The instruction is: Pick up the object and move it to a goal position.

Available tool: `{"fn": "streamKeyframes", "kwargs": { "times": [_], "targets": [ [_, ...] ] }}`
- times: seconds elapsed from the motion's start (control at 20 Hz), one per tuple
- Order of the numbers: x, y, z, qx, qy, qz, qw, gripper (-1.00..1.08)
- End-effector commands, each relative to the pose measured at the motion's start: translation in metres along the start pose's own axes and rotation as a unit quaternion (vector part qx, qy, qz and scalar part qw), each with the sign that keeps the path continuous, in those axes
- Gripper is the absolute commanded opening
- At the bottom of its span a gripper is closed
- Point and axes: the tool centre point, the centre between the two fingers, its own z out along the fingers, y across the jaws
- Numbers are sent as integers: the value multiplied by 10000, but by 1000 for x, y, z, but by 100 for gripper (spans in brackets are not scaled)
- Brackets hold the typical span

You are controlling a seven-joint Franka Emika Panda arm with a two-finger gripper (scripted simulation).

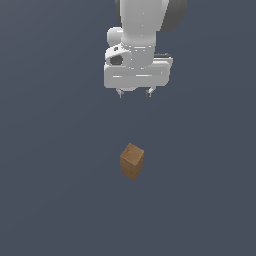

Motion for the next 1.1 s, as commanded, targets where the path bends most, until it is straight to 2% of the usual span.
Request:
{"fn": "streamKeyframes", "kwargs": {
  "times": [0.0,0.65,1.05],
  "targets": [
    [0,0,0,0,0,0,10000,100],
    [-7,-17,10,116,-139,-37,9998,100],
    [9,-14,17,147,-145,284,9994,100]
  ]
}}
